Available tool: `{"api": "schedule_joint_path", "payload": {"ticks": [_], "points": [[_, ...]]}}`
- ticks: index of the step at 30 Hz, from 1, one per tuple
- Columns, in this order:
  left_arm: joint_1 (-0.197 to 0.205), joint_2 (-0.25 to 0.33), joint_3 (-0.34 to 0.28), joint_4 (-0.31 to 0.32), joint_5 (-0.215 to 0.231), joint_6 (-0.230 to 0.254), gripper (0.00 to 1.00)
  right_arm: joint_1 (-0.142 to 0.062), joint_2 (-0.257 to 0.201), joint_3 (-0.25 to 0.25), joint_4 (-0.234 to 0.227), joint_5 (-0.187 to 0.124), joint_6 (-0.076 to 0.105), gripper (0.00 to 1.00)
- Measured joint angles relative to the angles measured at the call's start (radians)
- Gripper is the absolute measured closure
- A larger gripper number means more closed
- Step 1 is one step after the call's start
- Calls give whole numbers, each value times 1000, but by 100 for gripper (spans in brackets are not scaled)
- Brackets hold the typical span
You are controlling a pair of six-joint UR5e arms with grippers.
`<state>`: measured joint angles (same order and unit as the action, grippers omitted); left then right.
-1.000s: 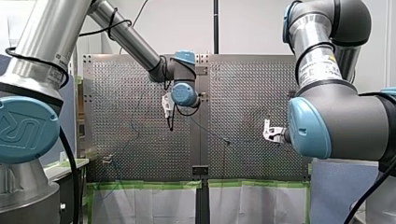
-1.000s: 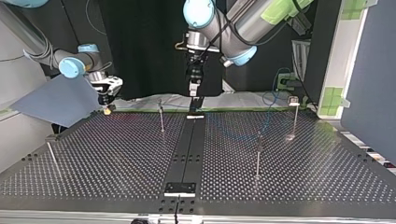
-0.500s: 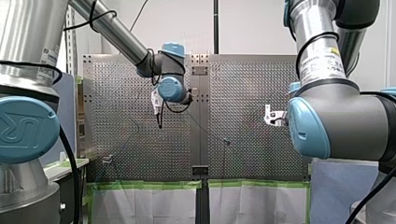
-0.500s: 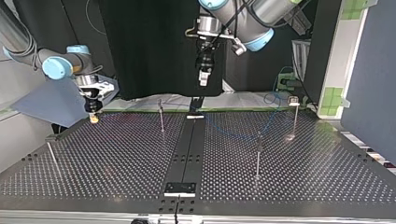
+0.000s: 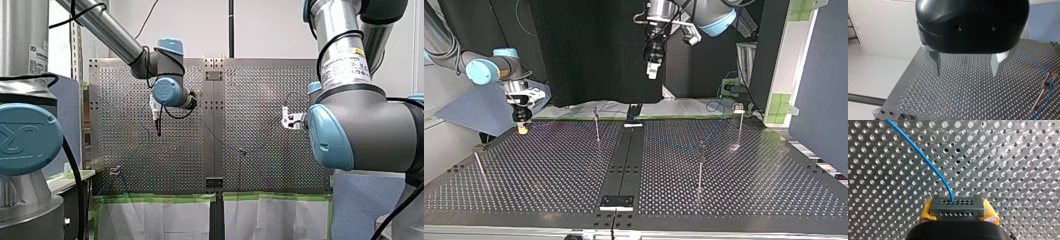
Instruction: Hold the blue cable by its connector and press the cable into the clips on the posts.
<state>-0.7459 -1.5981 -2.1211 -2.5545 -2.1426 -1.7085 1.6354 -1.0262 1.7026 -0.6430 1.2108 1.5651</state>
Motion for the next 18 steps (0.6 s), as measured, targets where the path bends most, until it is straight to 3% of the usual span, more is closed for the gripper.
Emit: {"api": "schedule_joint_path", "payload": {"ticks": [18], "points": [[0, 12, -12, 8, 0, 3, 0, 1, 1, 4, -4, 0, 3, 100]]}}
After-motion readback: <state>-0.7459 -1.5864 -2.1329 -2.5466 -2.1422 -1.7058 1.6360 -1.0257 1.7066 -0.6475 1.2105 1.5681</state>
